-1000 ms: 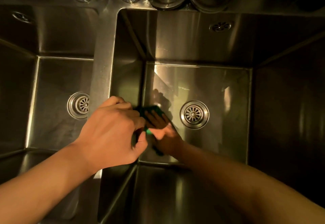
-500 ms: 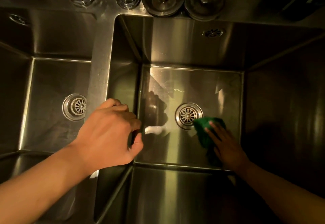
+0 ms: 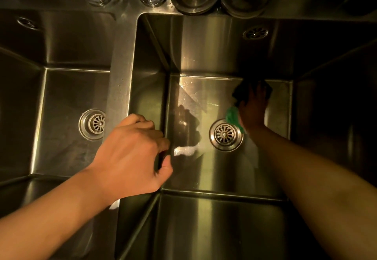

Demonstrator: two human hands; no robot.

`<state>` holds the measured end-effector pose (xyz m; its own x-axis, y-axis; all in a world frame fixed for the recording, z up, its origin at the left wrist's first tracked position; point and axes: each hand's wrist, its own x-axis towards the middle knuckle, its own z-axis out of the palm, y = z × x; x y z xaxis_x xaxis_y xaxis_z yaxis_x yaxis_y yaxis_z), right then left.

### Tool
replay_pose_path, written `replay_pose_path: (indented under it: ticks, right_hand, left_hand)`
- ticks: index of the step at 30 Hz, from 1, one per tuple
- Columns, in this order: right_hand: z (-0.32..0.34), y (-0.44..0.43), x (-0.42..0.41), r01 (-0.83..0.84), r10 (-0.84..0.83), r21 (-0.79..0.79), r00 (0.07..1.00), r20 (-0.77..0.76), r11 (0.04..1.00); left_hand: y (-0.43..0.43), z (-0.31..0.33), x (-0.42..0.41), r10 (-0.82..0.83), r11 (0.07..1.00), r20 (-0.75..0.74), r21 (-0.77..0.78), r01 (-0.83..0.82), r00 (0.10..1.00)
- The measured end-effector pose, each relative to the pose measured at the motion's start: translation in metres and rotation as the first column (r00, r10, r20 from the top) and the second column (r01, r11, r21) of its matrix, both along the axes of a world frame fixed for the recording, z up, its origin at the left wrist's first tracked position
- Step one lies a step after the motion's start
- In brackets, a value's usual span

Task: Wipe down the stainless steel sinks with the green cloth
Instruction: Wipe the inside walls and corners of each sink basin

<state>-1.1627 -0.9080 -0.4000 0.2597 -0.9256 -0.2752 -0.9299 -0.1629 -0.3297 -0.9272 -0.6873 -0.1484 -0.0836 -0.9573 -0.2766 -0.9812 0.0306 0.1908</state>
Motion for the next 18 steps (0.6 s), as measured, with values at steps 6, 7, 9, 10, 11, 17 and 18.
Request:
replay_pose_path:
  ticks: [6,7,9,10,11,17,18]
  right_hand:
    - [0.003,0.049,0.108,-0.289,0.299,0.106,0.95,-0.089,0.951]
    - [0.002,0.057,0.124,-0.331,0.338,0.153,0.941,-0.025,0.931]
    - [0.003,0.078,0.15,-0.427,0.415,0.292,0.904,0.106,0.856]
    - [0.005,0.092,0.156,-0.463,0.431,0.329,0.886,0.171,0.823]
    - [0.006,0.108,0.156,-0.498,0.456,0.3,0.867,0.202,0.814]
    - [-0.003,0.18,0.051,-0.823,0.774,0.051,0.551,0.312,0.565]
    - [-0.005,0.186,0.024,-0.871,0.827,0.046,0.479,0.295,0.489]
  left_hand:
    - [-0.001,0.003,-0.001,0.002,1.0,-0.004,0.024,-0.002,1.0]
    - [-0.001,0.003,-0.001,0.001,1.0,-0.003,0.02,-0.001,1.0]
    - [-0.002,0.003,0.0,-0.003,1.0,0.0,0.01,0.003,1.0]
    - [-0.002,0.004,-0.001,-0.004,1.0,0.001,0.007,0.004,1.0]
    - [-0.002,0.004,-0.001,-0.005,1.0,-0.001,0.006,0.005,1.0]
    - [-0.002,0.003,0.0,-0.001,1.0,-0.015,-0.003,0.001,1.0]
    - [-0.002,0.002,0.0,-0.002,1.0,-0.017,-0.005,0.002,1.0]
